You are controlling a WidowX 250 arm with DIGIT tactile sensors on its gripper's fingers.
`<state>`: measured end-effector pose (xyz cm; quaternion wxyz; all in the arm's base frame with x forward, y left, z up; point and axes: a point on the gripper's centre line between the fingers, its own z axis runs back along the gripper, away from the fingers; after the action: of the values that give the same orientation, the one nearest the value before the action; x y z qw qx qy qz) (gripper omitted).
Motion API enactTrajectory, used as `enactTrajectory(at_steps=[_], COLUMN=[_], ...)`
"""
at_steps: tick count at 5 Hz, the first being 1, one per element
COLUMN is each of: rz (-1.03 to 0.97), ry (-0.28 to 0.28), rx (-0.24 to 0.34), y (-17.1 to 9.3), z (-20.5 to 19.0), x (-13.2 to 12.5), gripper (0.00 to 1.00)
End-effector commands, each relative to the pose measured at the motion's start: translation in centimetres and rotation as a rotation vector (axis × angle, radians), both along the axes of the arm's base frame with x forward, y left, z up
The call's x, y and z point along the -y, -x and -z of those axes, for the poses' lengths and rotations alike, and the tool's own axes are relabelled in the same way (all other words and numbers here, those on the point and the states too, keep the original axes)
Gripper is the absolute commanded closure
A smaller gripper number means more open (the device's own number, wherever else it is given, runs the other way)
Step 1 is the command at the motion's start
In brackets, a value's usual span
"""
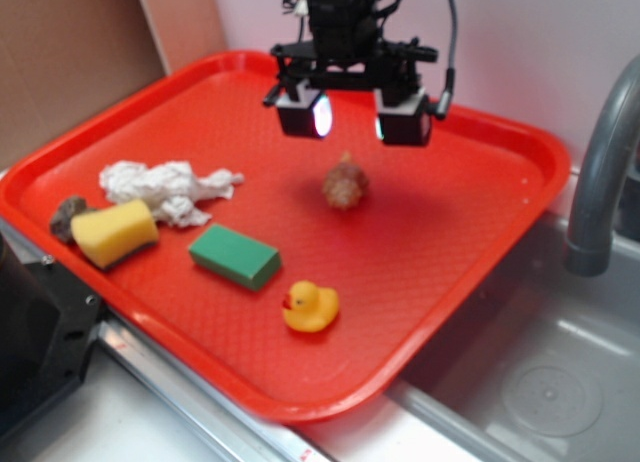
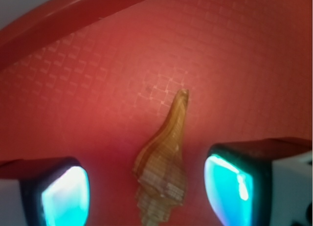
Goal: Grab the shell.
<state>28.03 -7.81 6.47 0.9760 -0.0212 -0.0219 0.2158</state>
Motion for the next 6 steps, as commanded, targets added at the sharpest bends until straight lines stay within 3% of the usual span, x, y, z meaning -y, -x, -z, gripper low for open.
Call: enactTrajectory(at_steps=[1, 3, 6], rz=[0.007, 0.007, 0.009], ry=[0.01, 0.03, 0.021], rx=[0.067, 0.065, -0.026], y=[1.0, 1.9, -0.2], z=[-1.1, -0.8, 3.2], x=[0.0, 0.2, 0.6], gripper=[0.0, 0.0, 0.0])
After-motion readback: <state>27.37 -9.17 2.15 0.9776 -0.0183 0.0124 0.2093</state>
